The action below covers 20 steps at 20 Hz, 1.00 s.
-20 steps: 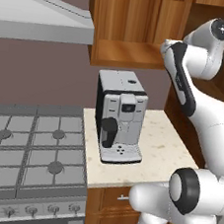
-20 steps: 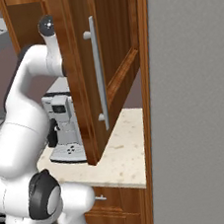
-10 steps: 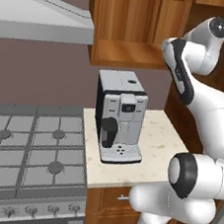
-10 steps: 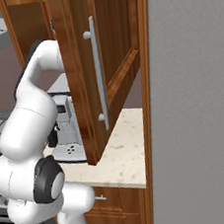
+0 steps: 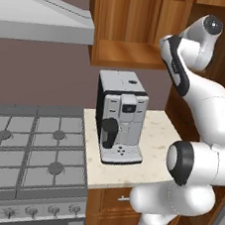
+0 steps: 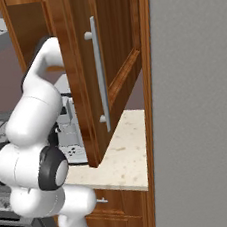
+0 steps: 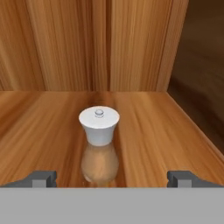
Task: Retrieve the shaker from the cabinet and place it next the steak on a plate on the dining table.
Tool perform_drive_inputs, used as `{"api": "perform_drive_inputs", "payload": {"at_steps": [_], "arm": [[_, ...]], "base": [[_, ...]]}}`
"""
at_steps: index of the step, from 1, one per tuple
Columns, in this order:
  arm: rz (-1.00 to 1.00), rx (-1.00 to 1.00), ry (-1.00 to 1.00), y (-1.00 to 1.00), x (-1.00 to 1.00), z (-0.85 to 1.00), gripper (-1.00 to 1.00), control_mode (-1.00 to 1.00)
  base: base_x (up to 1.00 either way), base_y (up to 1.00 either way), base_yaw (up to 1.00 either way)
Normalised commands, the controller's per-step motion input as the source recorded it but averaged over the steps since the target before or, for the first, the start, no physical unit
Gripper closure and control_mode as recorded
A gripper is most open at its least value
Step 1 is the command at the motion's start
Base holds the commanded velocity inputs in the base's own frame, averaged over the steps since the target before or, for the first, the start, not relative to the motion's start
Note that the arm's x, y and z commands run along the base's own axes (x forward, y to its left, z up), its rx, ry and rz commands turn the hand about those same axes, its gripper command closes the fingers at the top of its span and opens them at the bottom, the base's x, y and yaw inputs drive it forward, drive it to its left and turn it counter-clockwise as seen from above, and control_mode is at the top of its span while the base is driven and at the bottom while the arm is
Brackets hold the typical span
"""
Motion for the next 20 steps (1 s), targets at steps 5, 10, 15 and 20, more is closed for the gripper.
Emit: {"api": "perform_drive_inputs", "payload": {"at_steps": [5,10,15,20], "arm": [[0.00,0.00,0.00,0.00,0.35,0.00,-1.00,-1.00],[0.00,0.00,0.00,0.00,0.28,-0.06,-1.00,-1.00],[0.00,0.00,0.00,0.01,0.21,-0.14,-1.00,-1.00],[0.00,0.00,0.00,0.03,0.23,-0.11,-1.00,-1.00]], "base": [[0.00,0.00,0.00],[0.00,0.00,0.00],[0.00,0.00,0.00],[0.00,0.00,0.00]]}}
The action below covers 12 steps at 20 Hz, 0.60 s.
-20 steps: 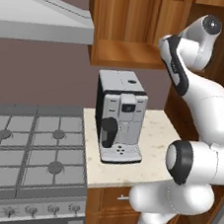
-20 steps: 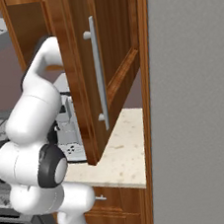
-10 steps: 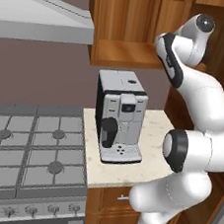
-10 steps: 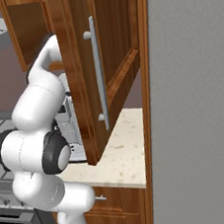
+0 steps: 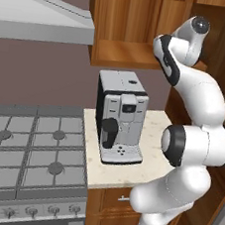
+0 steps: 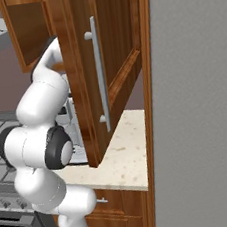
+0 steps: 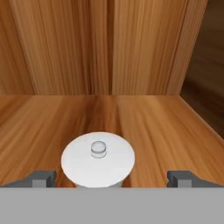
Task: Retrieve the shaker from the cabinet and place it next the steak on a plate on the dining table.
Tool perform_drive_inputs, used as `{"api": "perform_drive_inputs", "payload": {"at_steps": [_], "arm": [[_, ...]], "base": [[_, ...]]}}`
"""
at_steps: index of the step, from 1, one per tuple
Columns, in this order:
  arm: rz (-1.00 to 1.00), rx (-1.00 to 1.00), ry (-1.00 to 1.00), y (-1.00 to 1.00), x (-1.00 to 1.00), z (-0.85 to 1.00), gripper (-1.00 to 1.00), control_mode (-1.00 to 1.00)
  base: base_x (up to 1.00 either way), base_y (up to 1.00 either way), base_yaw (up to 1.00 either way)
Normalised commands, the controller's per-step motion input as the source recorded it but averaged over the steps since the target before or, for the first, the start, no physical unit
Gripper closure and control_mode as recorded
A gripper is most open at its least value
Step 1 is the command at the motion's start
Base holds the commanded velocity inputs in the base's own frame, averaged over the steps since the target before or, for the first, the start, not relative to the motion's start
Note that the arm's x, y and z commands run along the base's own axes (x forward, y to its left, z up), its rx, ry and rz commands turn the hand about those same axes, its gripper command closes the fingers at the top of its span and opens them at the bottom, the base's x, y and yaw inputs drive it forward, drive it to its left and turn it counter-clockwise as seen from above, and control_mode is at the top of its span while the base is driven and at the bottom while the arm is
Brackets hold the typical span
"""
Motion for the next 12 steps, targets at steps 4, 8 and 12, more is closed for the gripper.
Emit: {"api": "perform_drive_inputs", "payload": {"at_steps": [4,8,12], "arm": [[0.00,0.00,0.00,0.02,0.27,-0.07,-1.00,-1.00],[0.00,0.00,0.00,0.00,0.21,-0.10,-1.00,-1.00],[0.00,0.00,0.00,0.00,0.06,-0.11,1.00,-1.00]], "base": [[0.00,0.00,0.00],[0.00,0.00,0.00],[0.00,0.00,0.00]]}}
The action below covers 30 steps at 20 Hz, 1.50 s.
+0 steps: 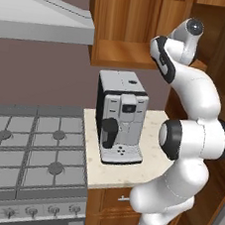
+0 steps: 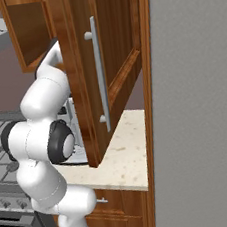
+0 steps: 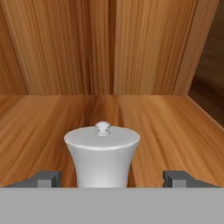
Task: Retrieve the shaker from the cabinet and place it next the steak on a plate on the dining table.
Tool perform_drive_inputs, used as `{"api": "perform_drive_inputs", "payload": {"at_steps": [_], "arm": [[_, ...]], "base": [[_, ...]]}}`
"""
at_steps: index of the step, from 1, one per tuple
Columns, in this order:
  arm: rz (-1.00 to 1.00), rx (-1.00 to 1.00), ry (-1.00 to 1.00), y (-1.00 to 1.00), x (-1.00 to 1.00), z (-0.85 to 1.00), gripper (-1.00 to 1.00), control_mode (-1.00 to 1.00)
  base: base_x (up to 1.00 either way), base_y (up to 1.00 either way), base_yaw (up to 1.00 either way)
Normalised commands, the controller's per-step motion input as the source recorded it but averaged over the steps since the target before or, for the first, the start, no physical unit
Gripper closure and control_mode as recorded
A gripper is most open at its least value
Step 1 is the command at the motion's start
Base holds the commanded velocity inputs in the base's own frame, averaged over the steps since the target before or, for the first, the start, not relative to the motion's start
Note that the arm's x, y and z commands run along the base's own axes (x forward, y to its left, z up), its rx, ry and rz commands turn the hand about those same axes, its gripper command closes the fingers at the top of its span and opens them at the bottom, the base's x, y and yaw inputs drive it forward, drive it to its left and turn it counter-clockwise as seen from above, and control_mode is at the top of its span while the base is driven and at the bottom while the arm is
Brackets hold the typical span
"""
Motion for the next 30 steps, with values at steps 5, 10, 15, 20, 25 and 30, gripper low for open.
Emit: {"api": "perform_drive_inputs", "payload": {"at_steps": [5,10,15,20,25,30], "arm": [[0.00,0.00,0.00,0.00,0.00,-0.03,1.00,-1.00],[0.00,0.00,0.00,0.00,-0.01,0.00,1.00,-1.00],[0.00,0.00,-0.10,0.00,-0.53,0.00,1.00,-1.00],[0.00,0.00,-0.13,0.00,-0.93,0.00,1.00,-1.00],[0.00,-0.03,-0.10,0.02,-0.98,0.00,1.00,-1.00],[0.03,-0.04,-0.03,0.11,-0.96,0.00,1.00,-1.00]], "base": [[0.00,0.00,0.00],[0.00,0.00,0.00],[0.00,0.00,0.00],[0.00,0.00,0.00],[0.00,0.00,0.00],[0.00,0.00,0.00]]}}
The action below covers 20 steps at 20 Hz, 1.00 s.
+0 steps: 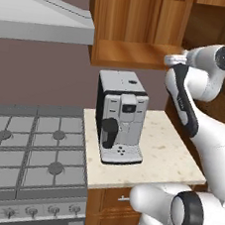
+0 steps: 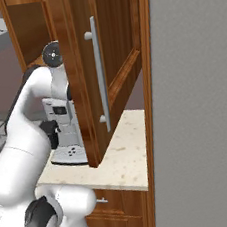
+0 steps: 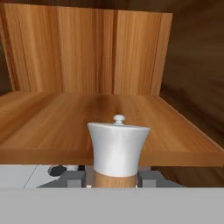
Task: Retrieve the shaker from the cabinet and place it next the steak on a plate on the dining table.
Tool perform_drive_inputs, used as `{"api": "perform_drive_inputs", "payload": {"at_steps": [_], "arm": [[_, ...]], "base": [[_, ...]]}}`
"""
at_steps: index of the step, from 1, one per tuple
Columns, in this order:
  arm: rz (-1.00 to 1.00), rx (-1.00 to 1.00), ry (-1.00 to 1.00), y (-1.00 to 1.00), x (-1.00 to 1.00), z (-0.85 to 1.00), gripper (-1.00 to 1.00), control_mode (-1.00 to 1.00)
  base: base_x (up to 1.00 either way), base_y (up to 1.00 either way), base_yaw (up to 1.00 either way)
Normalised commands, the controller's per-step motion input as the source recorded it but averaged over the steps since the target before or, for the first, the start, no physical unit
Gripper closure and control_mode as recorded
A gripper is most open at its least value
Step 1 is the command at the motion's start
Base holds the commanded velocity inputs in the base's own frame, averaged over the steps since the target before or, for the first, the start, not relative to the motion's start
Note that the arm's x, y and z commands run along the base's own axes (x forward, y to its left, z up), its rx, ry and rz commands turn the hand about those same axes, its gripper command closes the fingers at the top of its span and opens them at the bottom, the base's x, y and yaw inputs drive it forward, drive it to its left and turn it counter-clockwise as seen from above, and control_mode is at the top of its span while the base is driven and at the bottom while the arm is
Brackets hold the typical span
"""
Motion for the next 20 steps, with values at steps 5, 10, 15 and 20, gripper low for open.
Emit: {"api": "perform_drive_inputs", "payload": {"at_steps": [5,10,15,20], "arm": [[0.07,-0.03,-0.02,0.29,-0.87,0.00,1.00,-1.00],[0.05,-0.02,-0.07,0.15,-0.71,0.00,1.00,-1.00],[0.03,-0.02,-0.02,0.08,-0.53,0.00,1.00,-1.00],[0.07,-0.02,0.00,0.04,-0.43,0.00,1.00,-1.00]], "base": [[0.00,0.00,0.00],[0.00,0.00,0.00],[0.00,0.00,0.00],[0.00,0.00,0.00]]}}
